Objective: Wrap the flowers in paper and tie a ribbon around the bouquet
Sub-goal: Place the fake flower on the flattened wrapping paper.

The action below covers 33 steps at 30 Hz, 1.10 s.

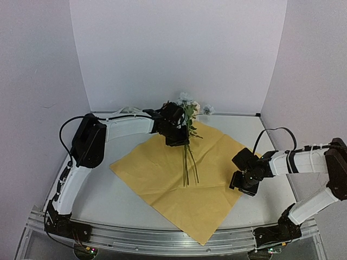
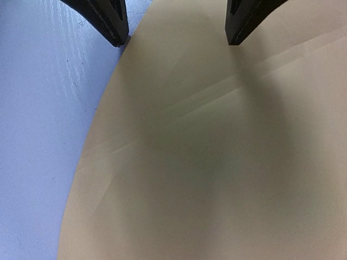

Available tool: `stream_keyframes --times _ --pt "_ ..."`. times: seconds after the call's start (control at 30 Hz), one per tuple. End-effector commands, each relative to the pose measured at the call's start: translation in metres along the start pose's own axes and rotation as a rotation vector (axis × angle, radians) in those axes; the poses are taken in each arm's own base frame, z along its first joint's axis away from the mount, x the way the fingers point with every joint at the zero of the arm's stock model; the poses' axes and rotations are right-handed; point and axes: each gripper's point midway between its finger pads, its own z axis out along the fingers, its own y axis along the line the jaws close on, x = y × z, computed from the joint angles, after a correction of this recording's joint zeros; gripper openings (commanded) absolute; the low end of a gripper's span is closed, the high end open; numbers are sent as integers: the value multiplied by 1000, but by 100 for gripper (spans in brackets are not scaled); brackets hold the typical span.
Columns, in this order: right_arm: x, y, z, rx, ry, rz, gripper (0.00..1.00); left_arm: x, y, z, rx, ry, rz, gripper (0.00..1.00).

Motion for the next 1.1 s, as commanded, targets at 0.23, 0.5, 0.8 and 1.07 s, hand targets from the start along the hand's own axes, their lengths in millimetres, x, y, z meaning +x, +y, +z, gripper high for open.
stream_keyframes --times 0.23,0.5,0.8,1.07 --pt "-9 43 -26 -112 -56 -6 64 -4 7 18 -33 -9 32 0" --pt "-12 54 -37 -121 -58 -43 67 -7 8 18 -34 -13 47 19" --pt "-24 68 -54 -127 -78 -120 73 -34 -18 -28 25 -99 71 46" --pt "-40 130 -51 -173 -49 -372 92 -44 17 -92 26 -159 -24 53"
